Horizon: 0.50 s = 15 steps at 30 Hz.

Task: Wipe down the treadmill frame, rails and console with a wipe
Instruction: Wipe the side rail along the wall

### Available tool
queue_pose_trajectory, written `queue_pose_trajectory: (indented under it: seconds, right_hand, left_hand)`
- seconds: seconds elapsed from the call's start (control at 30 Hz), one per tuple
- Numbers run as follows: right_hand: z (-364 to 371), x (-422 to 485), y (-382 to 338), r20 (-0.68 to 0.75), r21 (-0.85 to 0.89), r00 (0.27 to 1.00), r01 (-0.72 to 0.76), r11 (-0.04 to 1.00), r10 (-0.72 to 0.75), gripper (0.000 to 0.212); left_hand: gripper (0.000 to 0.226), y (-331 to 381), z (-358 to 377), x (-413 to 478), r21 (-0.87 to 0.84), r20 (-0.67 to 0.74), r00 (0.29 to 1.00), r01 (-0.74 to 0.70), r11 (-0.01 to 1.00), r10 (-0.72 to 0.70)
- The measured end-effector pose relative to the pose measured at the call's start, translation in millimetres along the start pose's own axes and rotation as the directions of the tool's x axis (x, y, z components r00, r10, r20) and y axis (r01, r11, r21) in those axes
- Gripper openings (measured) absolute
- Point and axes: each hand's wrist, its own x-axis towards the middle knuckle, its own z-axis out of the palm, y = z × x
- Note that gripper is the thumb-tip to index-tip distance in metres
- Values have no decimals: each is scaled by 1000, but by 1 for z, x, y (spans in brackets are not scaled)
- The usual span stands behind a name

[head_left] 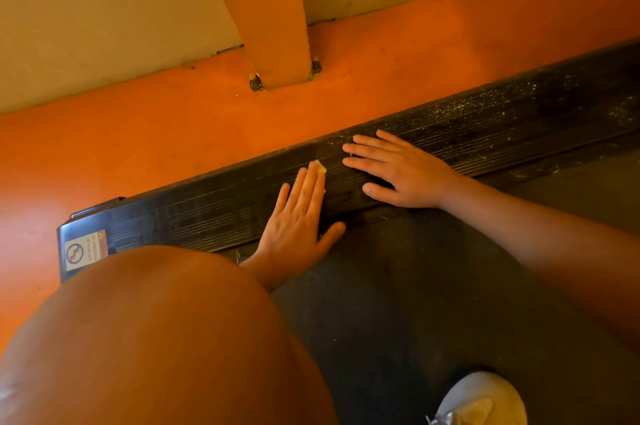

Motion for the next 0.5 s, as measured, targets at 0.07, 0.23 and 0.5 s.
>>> queue_pose_trajectory:
  seconds: [0.07,0.23,0.5]
  right_hand:
    - [0,0,0,0,0,1000,-3,1000,3,59]
    - [-1,0,0,12,3,1000,-10,1000,10,60]
    - [-2,1,-4,26,-6,999,-23,1000,23,60]
  left_hand:
    - [92,-3,-10,24,-28,-33,999,27,999,-28]
    - [93,-1,-16,26,-56,4,1000,-1,998,1]
    - [81,-12,-17,11,-222,-26,994,-107,969,103]
